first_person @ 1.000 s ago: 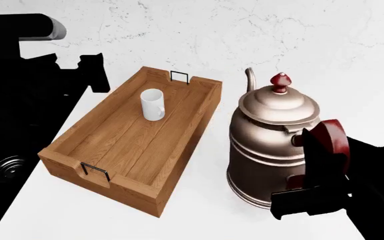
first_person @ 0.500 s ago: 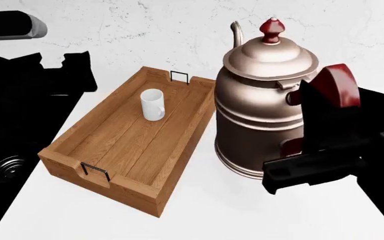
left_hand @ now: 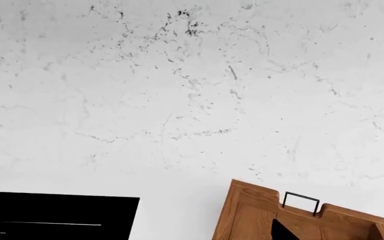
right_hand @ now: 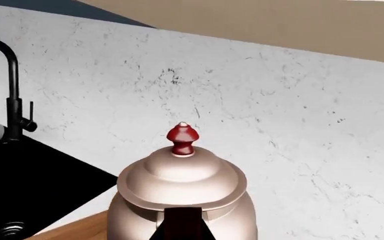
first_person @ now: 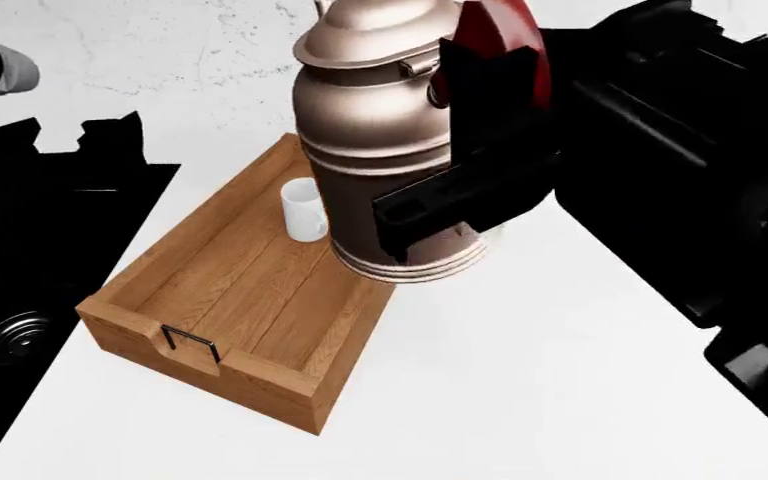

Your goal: Pick the kettle from the counter and place it on the tray. Then pick the mug from the cabinet and place it on the tray. Then close the cabinet doors.

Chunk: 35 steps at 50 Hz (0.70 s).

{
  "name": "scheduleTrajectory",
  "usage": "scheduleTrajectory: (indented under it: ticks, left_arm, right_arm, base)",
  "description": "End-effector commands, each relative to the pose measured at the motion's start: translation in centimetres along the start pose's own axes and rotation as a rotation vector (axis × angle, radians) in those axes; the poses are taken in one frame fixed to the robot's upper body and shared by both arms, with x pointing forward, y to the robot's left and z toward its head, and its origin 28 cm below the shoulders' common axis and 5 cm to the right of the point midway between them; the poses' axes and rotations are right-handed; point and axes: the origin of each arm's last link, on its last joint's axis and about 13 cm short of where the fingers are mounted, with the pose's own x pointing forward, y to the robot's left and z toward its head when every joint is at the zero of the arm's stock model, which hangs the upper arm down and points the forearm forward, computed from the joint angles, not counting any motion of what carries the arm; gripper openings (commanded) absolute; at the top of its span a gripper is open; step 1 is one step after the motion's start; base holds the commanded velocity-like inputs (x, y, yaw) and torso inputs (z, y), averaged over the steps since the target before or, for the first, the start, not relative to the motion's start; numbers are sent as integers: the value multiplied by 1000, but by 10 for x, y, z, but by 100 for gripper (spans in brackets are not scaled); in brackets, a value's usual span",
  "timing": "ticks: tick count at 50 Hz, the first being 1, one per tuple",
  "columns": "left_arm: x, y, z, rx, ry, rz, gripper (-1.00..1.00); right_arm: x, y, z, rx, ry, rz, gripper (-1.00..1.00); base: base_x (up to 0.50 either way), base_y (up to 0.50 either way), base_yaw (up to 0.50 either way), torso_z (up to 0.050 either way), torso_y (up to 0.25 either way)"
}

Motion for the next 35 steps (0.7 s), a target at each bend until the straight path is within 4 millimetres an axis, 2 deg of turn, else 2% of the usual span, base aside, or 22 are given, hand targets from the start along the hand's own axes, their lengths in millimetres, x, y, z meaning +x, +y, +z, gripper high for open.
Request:
scheduleTrajectory:
  ticks: [1,6,17,25,35]
  left_arm:
    - [-8,8,-2,-8,-6,21,100]
    - [-17,14,0,-15,-19,37,100]
    - [-49,34,1,-31,-54,100,100]
    - [-53,38,-4,-40,-50,118,100]
    - [-55,42,-7,-47,-47,133,100]
  right_arm:
    - [38,2,5,1,-26,98,-100]
    - [52,4,2,27,-26,134,-100]
    - [72,1,-8,53,-59,234,-100]
    - [90,-6,-21,130,-80,264,-100]
    - [100,-9,-31,204,-108,296,-100]
  base:
    - [0,0,0,0,0]
    - [0,0,0,0,2]
    - [0,0,0,0,0]
    - [0,0,0,0,1]
    - [0,0,0,1,1]
